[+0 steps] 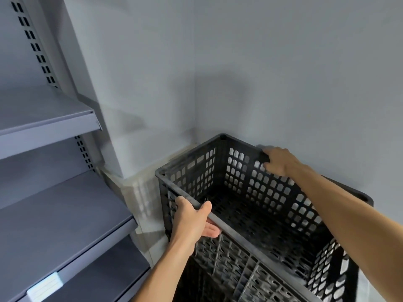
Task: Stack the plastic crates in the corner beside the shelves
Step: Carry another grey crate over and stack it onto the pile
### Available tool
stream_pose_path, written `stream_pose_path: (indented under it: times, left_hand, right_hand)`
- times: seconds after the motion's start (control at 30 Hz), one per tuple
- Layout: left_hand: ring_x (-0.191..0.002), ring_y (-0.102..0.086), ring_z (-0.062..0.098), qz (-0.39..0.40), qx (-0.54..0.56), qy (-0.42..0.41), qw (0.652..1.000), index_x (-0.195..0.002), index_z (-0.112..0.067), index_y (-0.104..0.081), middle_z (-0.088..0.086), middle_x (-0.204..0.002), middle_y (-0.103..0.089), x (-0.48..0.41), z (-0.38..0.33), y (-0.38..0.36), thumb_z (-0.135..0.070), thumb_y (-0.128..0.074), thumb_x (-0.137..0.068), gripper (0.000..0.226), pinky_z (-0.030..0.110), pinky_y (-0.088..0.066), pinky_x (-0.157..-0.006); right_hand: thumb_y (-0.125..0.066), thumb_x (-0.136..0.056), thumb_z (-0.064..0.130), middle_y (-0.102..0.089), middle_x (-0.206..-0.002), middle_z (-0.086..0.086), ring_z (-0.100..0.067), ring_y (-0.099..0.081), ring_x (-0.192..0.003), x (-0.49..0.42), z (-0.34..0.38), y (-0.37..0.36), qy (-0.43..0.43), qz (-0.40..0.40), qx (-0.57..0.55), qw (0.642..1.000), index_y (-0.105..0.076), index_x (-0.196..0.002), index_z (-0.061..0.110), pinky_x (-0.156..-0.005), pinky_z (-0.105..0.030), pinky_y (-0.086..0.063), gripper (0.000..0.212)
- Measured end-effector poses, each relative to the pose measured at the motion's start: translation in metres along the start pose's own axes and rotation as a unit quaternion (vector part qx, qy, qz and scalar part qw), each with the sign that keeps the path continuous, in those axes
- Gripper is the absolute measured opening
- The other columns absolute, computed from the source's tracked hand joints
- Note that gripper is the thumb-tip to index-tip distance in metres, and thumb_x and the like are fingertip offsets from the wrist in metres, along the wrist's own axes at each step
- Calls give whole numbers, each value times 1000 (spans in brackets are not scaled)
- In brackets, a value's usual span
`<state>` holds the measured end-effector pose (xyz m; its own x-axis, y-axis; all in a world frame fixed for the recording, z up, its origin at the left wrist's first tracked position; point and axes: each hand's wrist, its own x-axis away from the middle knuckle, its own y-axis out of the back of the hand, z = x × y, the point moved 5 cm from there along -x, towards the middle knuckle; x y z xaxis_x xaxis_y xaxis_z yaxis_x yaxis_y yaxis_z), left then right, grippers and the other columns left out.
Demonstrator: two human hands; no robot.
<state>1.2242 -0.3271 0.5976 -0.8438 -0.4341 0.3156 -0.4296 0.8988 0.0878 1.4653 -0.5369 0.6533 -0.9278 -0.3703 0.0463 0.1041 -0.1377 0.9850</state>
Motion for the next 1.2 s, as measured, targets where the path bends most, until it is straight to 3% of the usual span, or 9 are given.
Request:
stream_pose_path:
  times: [0.2,0.3,0.43,0.6,0.7,0.77,0.93,1.1,1.2]
  left_hand:
    - [-60,-70,19,-81,-209,-68,972,-102,-18,-32,-2,-84,-65,7,2,12,-65,-60,-83,58,37,-60,-57]
    - [-77,-58,16,-155,-266,-138,942,-102,-18,-32,-3,-97,-55,13,0,15,-70,-60,-78,63,35,-52,-64]
    - [-113,-44,30,-200,-336,-197,899,-115,-4,-41,14,-123,-45,15,-1,11,-65,-61,-81,72,39,-49,-80]
    - [-110,-44,34,-210,-356,-306,857,-120,-10,-43,15,-121,-46,25,-10,15,-54,-73,-77,69,47,-51,-84]
    - [-106,-47,25,-162,-392,-435,794,-110,-18,-56,5,-114,-52,33,-17,8,-50,-70,-80,45,40,-45,-92]
    - [-109,-49,20,-72,-396,-476,782,-103,-20,-64,-3,-108,-55,36,-14,0,-53,-59,-87,37,40,-38,-103]
    - [-124,-47,11,119,-425,-500,745,-115,-27,-62,-11,-116,-59,41,2,-15,-69,-42,-87,54,41,-14,-122]
    - [-120,-50,19,153,-463,-510,708,-121,-28,-59,-5,-114,-61,48,-1,-25,-61,-58,-87,47,42,-16,-121]
    - [-120,-50,24,148,-479,-509,699,-124,-25,-59,0,-117,-62,52,0,-32,-57,-57,-91,47,42,-20,-118]
  right_hand:
    - [-55,-97,26,-22,-163,-16,-39,-25,-144,21,16,-21,-7,2,95,995,-47,-150,18,-116,-51,-33,54]
    - [-53,-98,26,-29,-162,-13,-38,-26,-145,39,27,-30,16,24,107,994,-42,-154,21,-117,-51,-32,57]
    - [-52,-99,26,-38,-158,-10,-36,-29,-145,67,37,-40,17,61,100,993,-47,-151,27,-117,-51,-31,52]
    - [-50,-103,29,-45,-155,-6,-32,-38,-144,103,58,-46,19,96,79,992,-49,-150,27,-116,-46,-36,47]
    - [-51,-103,28,-48,-155,-1,-25,-43,-143,125,75,-49,21,112,55,992,-50,-149,26,-117,-41,-37,46]
    - [-51,-103,28,-54,-150,1,-23,-49,-138,140,86,-51,14,117,30,993,-51,-148,27,-114,-40,-40,45]
    - [-48,-101,15,-65,-138,2,-21,-61,-125,186,107,-48,9,70,-13,997,-62,-139,23,-106,-36,-48,41]
    - [-45,-105,22,-73,-112,-2,-25,-68,-99,228,105,-42,-43,-5,-48,998,-74,-116,20,-91,-46,-54,31]
    - [-43,-107,38,-69,-83,-3,-22,-64,-75,252,102,-43,-91,-36,-86,991,-72,-99,14,-78,-44,-55,38]
